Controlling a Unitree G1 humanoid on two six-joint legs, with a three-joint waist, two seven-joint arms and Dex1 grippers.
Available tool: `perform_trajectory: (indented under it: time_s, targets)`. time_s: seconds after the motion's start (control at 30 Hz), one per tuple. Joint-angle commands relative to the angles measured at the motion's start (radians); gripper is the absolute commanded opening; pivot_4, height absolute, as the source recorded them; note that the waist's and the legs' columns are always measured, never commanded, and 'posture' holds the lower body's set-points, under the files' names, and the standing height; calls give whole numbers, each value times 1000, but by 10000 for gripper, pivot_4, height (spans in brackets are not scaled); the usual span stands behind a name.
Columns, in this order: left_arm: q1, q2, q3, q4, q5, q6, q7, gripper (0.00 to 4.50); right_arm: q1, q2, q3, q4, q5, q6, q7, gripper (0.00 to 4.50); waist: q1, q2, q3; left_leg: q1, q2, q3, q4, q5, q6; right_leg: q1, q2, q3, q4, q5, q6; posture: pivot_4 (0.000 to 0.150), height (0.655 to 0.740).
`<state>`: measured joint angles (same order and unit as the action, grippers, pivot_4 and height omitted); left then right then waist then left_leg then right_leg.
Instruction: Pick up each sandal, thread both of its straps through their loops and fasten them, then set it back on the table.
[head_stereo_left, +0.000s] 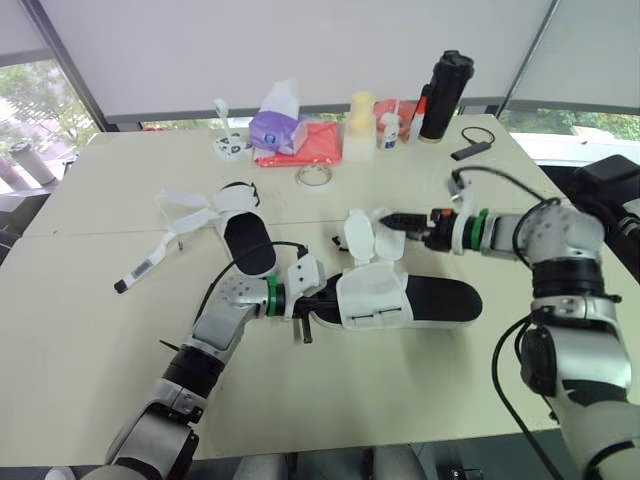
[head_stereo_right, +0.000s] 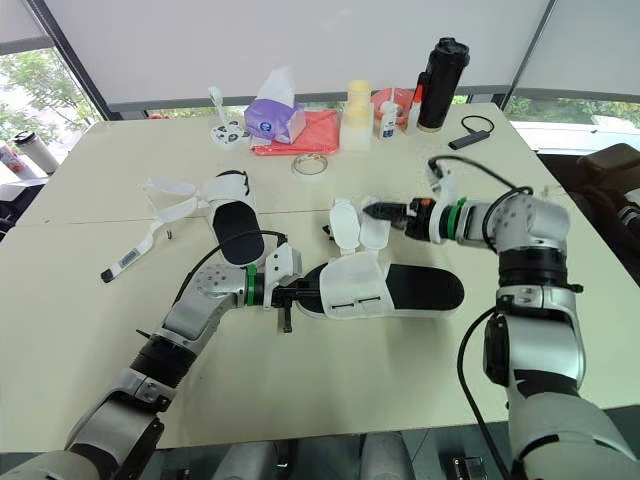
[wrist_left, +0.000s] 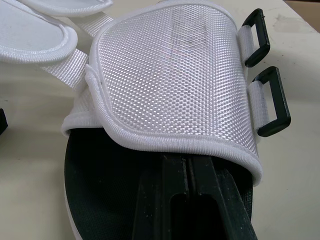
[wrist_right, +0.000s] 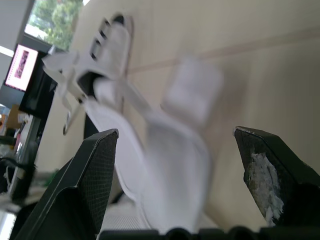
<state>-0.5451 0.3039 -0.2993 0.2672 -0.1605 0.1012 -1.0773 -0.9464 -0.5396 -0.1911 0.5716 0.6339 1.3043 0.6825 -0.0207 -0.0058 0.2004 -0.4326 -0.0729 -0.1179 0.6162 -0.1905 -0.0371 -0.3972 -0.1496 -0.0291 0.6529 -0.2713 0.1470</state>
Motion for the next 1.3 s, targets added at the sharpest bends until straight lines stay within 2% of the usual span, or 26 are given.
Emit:
perform_trajectory:
  time_s: [0.03, 0.77, 1.3]
  targets:
    - [8, 1, -6, -20, 9, 4, 2, 0, -19, 11, -21, -74, 39, 32, 21, 39596, 0, 0, 0, 0, 0, 0, 0, 0, 0, 0, 0, 0, 0, 0, 0, 1500, 7400]
    - [5, 0, 1, -21, 7, -1, 17, 0, -164, 120, -239, 108, 96, -41, -30, 39596, 0, 1, 0, 0, 0, 0, 0, 0, 0, 0, 0, 0, 1, 0, 0, 1500, 7400]
    - [-2, -8, 3, -9, 9, -11, 25, 0, -209, 117, -282, 141, 113, -99, -23, 39596, 0, 1, 0, 0, 0, 0, 0, 0, 0, 0, 0, 0, 1, 0, 0, 1500, 7400]
